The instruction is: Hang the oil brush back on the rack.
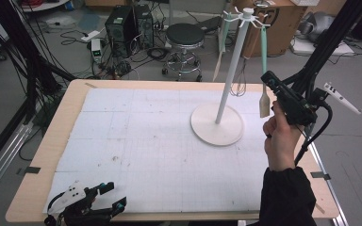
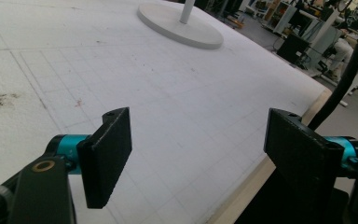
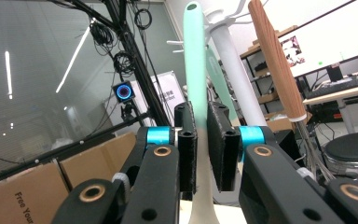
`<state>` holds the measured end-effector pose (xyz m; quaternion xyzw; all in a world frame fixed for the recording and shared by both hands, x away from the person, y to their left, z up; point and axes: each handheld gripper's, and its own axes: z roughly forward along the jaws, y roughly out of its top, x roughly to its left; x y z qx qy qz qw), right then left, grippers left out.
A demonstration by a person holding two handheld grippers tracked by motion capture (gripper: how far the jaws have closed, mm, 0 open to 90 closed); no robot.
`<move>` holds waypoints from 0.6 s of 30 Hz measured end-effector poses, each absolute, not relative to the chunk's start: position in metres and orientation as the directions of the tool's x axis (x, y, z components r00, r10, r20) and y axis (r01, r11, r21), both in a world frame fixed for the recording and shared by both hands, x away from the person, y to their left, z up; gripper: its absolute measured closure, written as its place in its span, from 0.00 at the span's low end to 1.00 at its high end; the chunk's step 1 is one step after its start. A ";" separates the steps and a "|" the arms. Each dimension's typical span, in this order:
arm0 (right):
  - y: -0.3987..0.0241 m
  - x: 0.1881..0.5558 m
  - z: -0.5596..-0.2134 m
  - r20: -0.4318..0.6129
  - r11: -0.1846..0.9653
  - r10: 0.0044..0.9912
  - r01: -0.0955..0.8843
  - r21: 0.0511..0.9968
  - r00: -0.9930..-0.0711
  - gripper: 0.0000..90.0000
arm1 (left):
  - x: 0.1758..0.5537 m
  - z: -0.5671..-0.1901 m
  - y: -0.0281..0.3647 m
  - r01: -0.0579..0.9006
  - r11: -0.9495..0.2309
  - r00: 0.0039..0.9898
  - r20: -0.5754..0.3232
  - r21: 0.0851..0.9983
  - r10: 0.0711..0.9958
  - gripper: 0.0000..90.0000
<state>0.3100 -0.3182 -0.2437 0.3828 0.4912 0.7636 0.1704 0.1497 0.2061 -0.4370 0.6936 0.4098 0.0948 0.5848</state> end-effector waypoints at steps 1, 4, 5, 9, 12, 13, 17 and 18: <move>-0.318 0.311 -0.243 0.417 -0.459 0.636 0.116 0.881 -0.649 0.92 | 0.150 -0.437 0.206 0.456 0.020 0.648 -0.347 0.890 0.678 0.27; -0.317 0.314 -0.242 0.418 -0.453 0.642 0.122 0.883 -0.643 0.92 | 0.150 -0.437 0.206 0.456 0.020 0.648 -0.347 0.890 0.678 0.27; -0.317 0.314 -0.242 0.419 -0.455 0.642 0.121 0.882 -0.642 0.92 | 0.150 -0.437 0.206 0.455 0.017 0.649 -0.345 0.890 0.678 0.27; -0.318 0.317 -0.241 0.428 -0.458 0.641 0.130 0.879 -0.637 0.92 | 0.149 -0.437 0.207 0.456 0.023 0.649 -0.350 0.890 0.675 0.27; -0.318 0.319 -0.241 0.429 -0.454 0.643 0.135 0.881 -0.634 0.92 | 0.149 -0.437 0.207 0.456 0.023 0.649 -0.350 0.890 0.676 0.27; -0.318 0.319 -0.241 0.430 -0.455 0.645 0.135 0.880 -0.632 0.92 | 0.149 -0.437 0.207 0.455 0.022 0.649 -0.348 0.890 0.677 0.27; -0.317 0.322 -0.242 0.427 -0.451 0.644 0.137 0.882 -0.634 0.92 | 0.149 -0.437 0.208 0.453 0.020 0.649 -0.345 0.891 0.678 0.27; -0.316 0.322 -0.242 0.429 -0.451 0.644 0.139 0.882 -0.634 0.92 | 0.149 -0.437 0.208 0.453 0.020 0.649 -0.345 0.891 0.678 0.27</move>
